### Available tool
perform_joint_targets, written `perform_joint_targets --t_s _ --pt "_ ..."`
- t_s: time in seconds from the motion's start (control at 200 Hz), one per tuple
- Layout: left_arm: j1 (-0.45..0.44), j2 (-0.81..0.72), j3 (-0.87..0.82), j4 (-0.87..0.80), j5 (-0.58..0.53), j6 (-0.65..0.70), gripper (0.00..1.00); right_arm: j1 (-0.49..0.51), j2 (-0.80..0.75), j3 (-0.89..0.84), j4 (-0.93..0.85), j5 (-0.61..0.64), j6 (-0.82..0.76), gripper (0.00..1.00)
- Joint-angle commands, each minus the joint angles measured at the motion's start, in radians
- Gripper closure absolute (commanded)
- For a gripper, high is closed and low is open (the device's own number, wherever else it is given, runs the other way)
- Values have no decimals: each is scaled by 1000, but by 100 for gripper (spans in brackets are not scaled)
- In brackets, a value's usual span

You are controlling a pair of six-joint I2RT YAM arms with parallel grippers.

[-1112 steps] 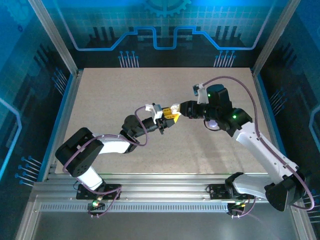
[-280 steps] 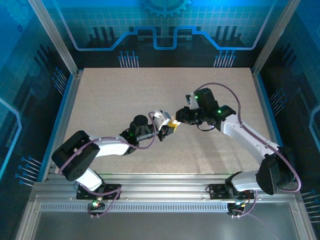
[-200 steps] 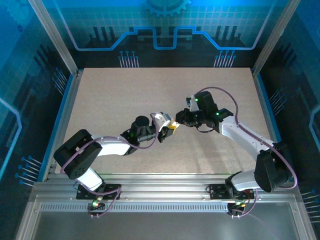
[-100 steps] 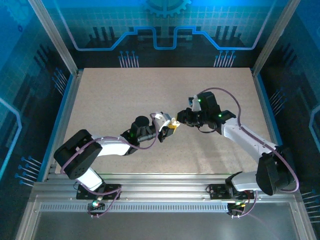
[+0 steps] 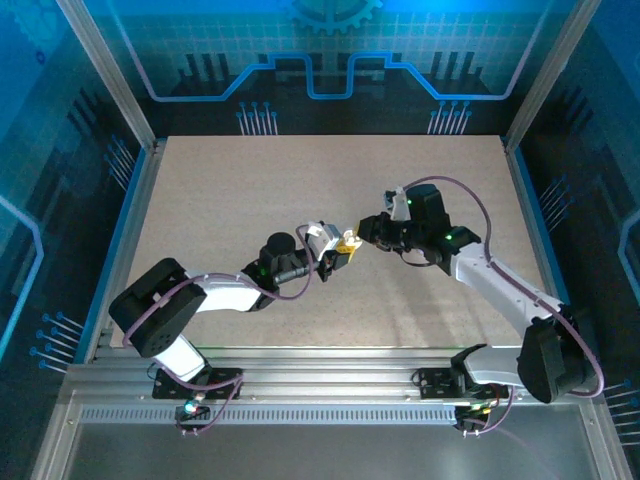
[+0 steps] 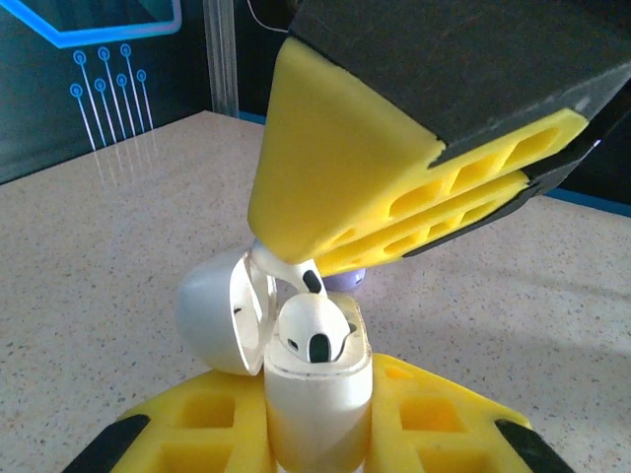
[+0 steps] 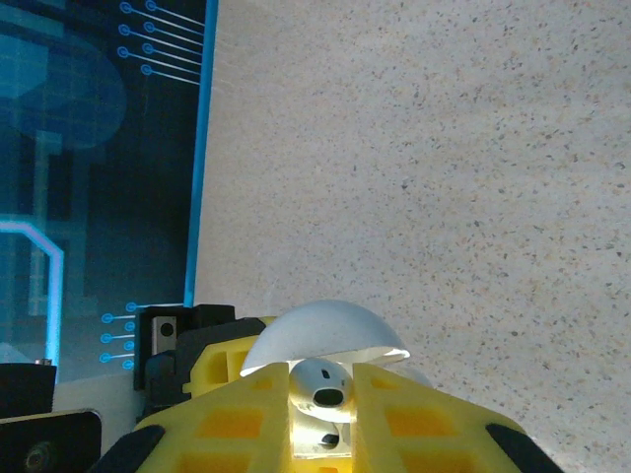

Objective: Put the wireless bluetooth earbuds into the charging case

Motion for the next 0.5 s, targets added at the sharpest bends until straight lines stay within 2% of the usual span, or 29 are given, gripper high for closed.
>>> perform_joint_targets --t_s 0.0,0.495 --pt "-6 9 -9 144 -21 -13 90 -20 -30 -18 16 -30 42 81" --pt "-5 26 -46 315 -30 6 90 -57 -97 -110 89 -122 162 80"
